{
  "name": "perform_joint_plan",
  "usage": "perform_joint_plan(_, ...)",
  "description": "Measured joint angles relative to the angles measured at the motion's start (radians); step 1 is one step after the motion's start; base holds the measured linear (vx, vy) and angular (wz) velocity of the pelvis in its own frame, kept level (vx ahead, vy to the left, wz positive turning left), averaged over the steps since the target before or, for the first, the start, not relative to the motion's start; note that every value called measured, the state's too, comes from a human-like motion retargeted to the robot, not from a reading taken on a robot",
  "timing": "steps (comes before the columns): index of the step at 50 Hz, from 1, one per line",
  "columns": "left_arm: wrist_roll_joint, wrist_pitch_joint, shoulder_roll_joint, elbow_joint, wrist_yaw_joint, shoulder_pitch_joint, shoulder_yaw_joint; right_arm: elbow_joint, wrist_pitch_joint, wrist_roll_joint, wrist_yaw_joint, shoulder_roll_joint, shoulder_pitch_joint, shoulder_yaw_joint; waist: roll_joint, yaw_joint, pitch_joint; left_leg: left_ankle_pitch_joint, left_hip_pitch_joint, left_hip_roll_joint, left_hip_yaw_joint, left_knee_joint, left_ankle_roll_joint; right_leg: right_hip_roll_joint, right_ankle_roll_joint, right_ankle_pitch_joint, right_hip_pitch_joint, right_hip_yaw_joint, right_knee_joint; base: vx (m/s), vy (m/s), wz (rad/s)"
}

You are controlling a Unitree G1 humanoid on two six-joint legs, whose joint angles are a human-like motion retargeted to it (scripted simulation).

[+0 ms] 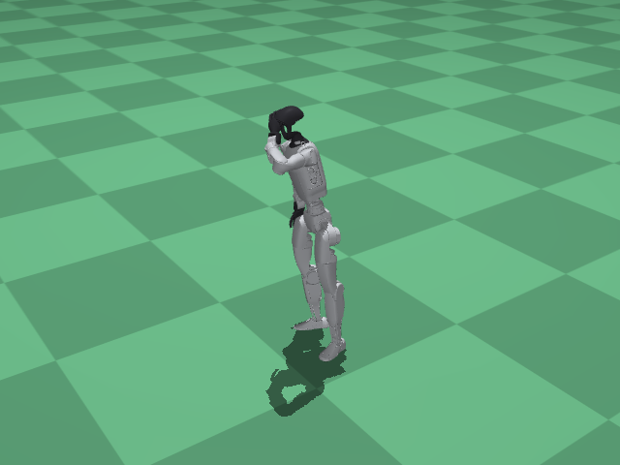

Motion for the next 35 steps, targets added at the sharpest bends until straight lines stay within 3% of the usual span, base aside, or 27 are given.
perform_joint_plan(5,-0.03,-0.026,0.032,-0.038,0.004,-0.014,-0.024,0.013,-0.008,0.017,-0.069,-0.036,-0.11,-0.065,0.019,-0.006,-0.026,-0.004,0.016,0.032,0.032,0.0,-0.024,0.032,0.0,0.004,0.005,0.038,0.002,0.07,0.03,-0.47)
perform_joint_plan(13,-0.124,-0.023,0.025,-0.085,-0.02,0.005,0.001,-0.056,-0.024,0.036,-0.161,-0.035,-0.314,-0.084,0.006,-0.002,-0.048,-0.051,0.096,0.02,0.077,0.0,-0.007,0.014,0.0,-0.019,0.033,0.091,0.047,0.1,0.09,-0.31)
perform_joint_plan(23,-0.154,-0.012,0.009,-0.074,-0.011,-0.013,0.023,-0.221,-0.036,-0.1,-0.103,-0.028,-0.476,0.028,-0.032,0.051,-0.053,-0.087,0.14,0.002,0.099,0.016,0.037,-0.008,-0.016,-0.04,0.061,0.125,0.067,0.07,0.05,-0.15)
perform_joint_plan(35,-0.134,-0.008,0.014,-0.051,-0.004,-0.027,0.021,-0.274,-0.037,-0.2,-0.032,-0.04,-0.454,0.077,-0.043,0.061,-0.072,-0.108,0.149,-0.001,0.094,0.025,0.039,-0.016,-0.026,-0.043,0.073,0.115,0.071,0.06,0.03,0.02)
